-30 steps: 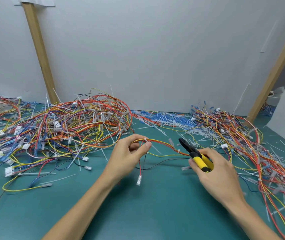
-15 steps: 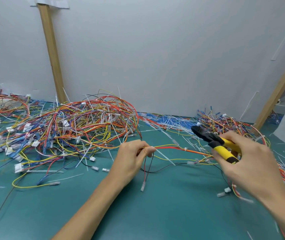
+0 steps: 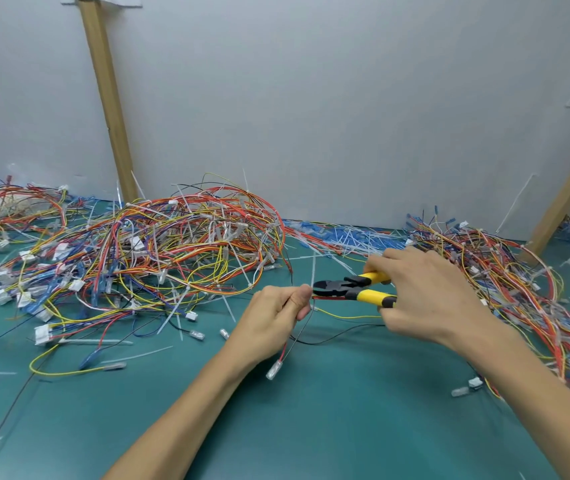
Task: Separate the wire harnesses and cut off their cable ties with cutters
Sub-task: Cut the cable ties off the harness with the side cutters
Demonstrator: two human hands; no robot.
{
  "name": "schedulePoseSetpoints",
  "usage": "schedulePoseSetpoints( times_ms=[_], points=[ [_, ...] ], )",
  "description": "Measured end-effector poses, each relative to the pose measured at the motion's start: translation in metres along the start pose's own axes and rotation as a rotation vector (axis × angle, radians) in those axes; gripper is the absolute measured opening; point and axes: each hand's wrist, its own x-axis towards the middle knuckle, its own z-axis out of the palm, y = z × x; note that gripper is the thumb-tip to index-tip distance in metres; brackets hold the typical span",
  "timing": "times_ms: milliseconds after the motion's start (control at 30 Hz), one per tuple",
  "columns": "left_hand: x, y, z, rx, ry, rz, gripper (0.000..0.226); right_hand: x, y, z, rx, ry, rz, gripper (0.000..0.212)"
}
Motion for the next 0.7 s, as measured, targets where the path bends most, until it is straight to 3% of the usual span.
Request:
schedulePoseSetpoints(
  times_ms=[367, 533, 700],
  points=[
    [-0.001, 0.0, 0.005, -0.289, -0.132, -0.138, 0.052, -0.001, 0.011, 0.006, 0.05, -0.011, -0.001, 0.035],
    [0.0, -0.001, 0.006, -0.295, -0.144, -0.163, 0.052, -0.001, 0.012, 0.004, 0.067, -0.009, -0.025, 0.042],
    [-0.001, -0.001, 0.004, -0.298, -0.161, -0.179, 0.053, 0.003, 0.006, 0.005, 0.037, -0.042, -0.038, 0.032]
  ],
)
